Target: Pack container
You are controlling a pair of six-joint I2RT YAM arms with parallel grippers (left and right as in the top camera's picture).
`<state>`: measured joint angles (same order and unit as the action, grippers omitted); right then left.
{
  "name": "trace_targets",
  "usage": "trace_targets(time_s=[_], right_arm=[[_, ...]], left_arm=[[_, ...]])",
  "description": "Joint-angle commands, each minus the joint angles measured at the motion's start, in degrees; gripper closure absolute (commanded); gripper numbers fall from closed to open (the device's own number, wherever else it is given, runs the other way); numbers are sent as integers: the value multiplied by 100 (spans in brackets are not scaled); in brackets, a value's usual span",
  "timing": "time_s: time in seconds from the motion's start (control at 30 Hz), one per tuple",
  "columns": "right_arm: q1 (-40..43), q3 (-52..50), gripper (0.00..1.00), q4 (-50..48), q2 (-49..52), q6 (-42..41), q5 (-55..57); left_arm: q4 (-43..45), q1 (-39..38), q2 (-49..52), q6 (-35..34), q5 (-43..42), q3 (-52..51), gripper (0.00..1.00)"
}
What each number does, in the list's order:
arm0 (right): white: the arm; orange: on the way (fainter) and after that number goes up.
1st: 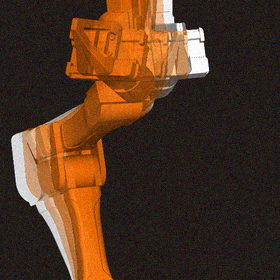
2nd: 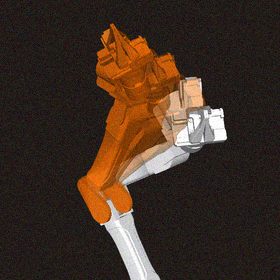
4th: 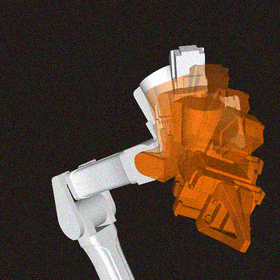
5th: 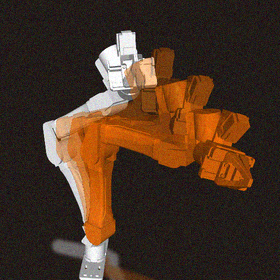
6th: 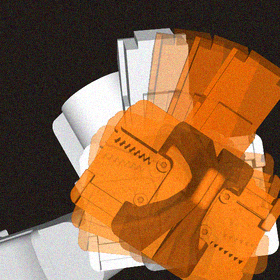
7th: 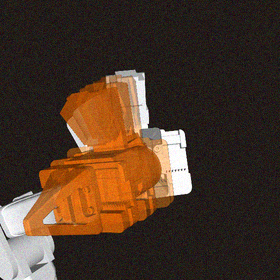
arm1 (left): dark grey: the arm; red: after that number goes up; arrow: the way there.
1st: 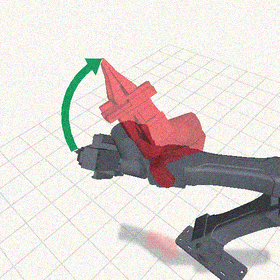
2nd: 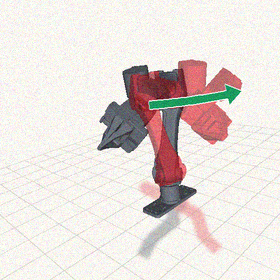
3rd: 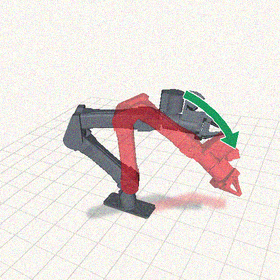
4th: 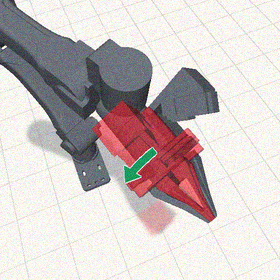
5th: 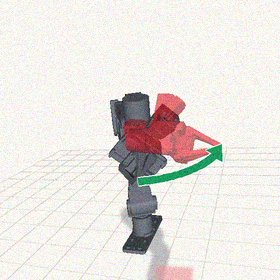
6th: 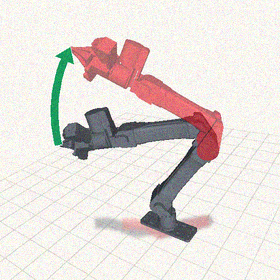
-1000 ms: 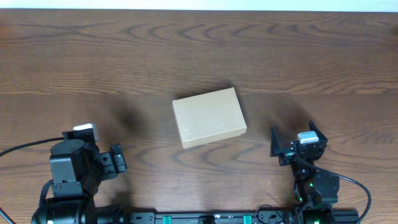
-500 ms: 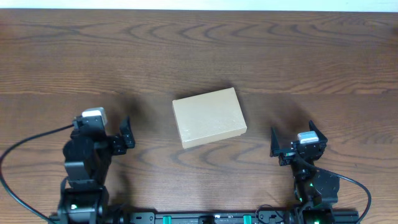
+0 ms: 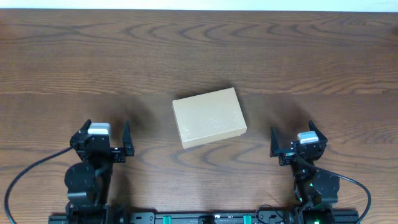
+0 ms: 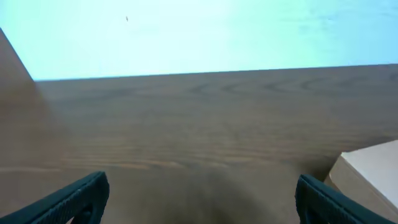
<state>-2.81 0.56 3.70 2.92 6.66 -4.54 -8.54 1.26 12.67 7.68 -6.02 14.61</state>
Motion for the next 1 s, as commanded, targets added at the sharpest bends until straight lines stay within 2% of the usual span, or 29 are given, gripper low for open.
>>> trace_targets(time_s=[0.0, 0.27, 0.43, 0.67, 0.97], right_arm=[[11, -24, 1, 15, -39, -81, -39], [11, -24, 1, 15, -39, -81, -39], [11, -24, 1, 15, -39, -81, -39], [11, -24, 1, 15, -39, -81, -39], [11, -24, 1, 15, -39, -81, -39]], left_arm=[[-262, -33, -317, 304, 44, -39, 5], [-802, -107, -850, 234, -7, -212, 5], [-704, -131, -1235, 22, -116, -682, 5], [-258, -133, -1248, -42, -151, -1130, 5], [-256, -133, -1248, -122, -133, -1134, 5]])
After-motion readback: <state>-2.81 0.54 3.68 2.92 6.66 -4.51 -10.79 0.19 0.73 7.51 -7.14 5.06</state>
